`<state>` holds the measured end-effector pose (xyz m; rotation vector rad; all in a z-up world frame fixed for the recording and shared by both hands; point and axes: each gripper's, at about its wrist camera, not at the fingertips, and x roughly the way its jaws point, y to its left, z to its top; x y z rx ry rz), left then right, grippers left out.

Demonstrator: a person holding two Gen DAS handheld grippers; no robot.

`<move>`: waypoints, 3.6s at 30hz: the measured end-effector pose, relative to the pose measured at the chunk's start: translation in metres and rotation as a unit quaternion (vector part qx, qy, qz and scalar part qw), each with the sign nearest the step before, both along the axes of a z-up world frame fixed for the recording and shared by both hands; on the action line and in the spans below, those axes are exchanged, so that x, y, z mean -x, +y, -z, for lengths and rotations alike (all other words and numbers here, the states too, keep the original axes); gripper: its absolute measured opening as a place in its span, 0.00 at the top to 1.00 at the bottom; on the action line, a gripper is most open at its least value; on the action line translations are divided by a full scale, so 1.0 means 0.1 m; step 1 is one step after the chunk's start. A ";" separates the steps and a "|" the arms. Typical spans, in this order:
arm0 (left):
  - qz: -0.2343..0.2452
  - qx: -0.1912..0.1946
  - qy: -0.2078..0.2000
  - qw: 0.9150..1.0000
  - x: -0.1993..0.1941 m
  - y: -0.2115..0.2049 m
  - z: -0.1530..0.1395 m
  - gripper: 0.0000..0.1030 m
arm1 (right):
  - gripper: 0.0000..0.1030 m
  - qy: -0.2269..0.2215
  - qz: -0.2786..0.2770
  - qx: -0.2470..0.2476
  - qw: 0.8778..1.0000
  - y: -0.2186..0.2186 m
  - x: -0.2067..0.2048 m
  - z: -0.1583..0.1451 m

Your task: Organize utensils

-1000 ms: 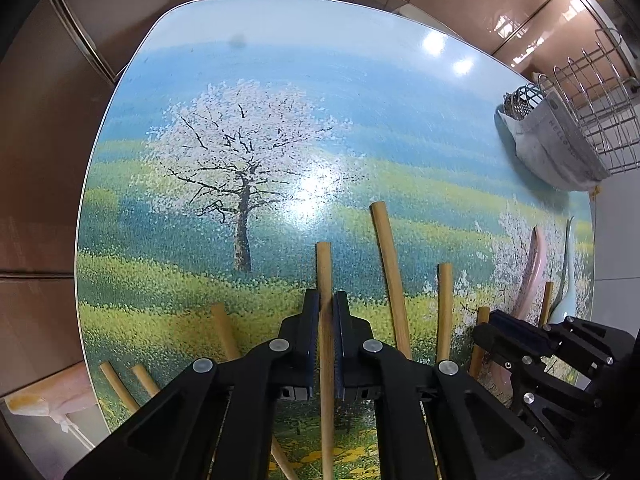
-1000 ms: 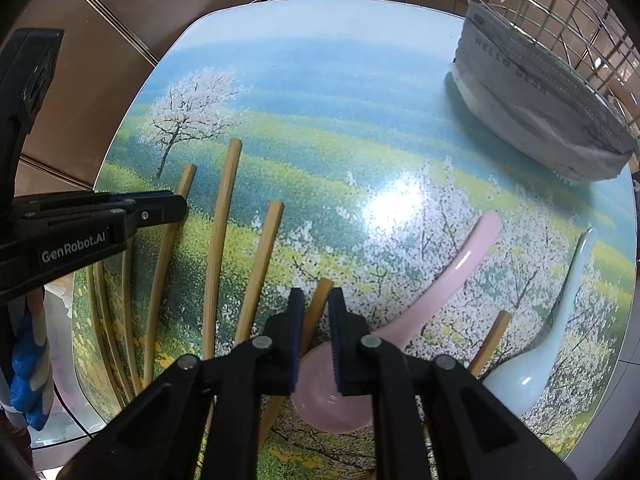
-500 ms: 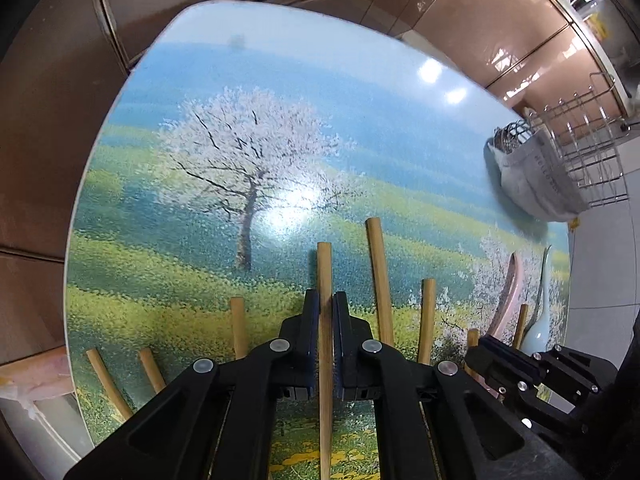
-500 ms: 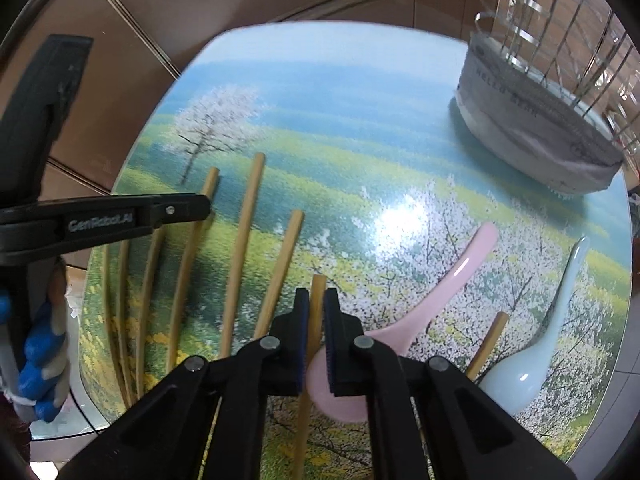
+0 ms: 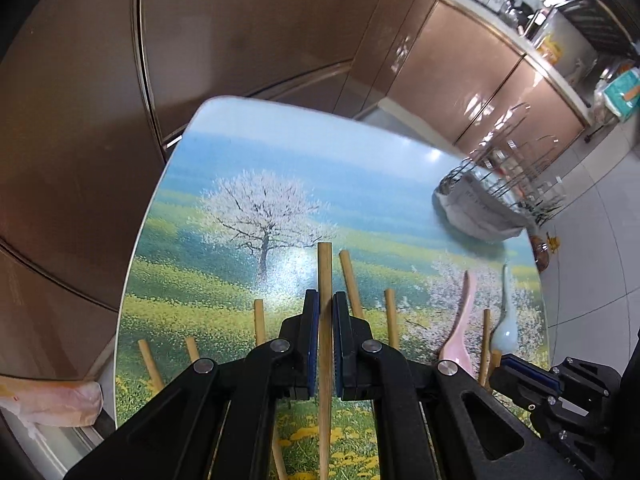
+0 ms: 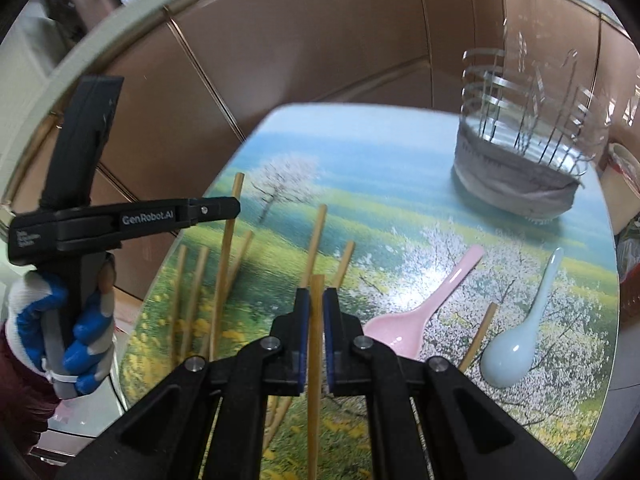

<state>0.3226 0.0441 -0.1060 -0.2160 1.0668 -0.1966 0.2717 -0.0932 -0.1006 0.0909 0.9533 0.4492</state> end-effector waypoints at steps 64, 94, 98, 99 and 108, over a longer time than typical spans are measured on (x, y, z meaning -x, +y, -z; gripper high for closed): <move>0.024 0.051 -0.190 0.980 0.19 -0.41 -1.42 0.95 | 0.76 -0.007 0.063 -0.015 0.998 -1.15 0.63 0.14; 0.011 0.055 -0.175 0.983 0.34 -0.14 -1.26 0.95 | 0.67 0.105 0.197 -0.228 0.948 -1.36 0.90 1.11; 0.004 0.056 -0.178 0.982 0.37 -0.04 -1.25 0.95 | 0.67 0.108 0.223 -0.231 0.941 -1.40 0.86 1.12; 0.002 0.057 -0.178 0.982 0.38 -0.01 -1.24 0.95 | 0.67 0.108 0.230 -0.232 0.939 -1.41 0.85 1.12; -0.014 0.060 -0.180 0.982 0.40 0.20 -1.17 0.95 | 0.59 0.113 0.286 -0.247 0.919 -1.58 0.75 1.12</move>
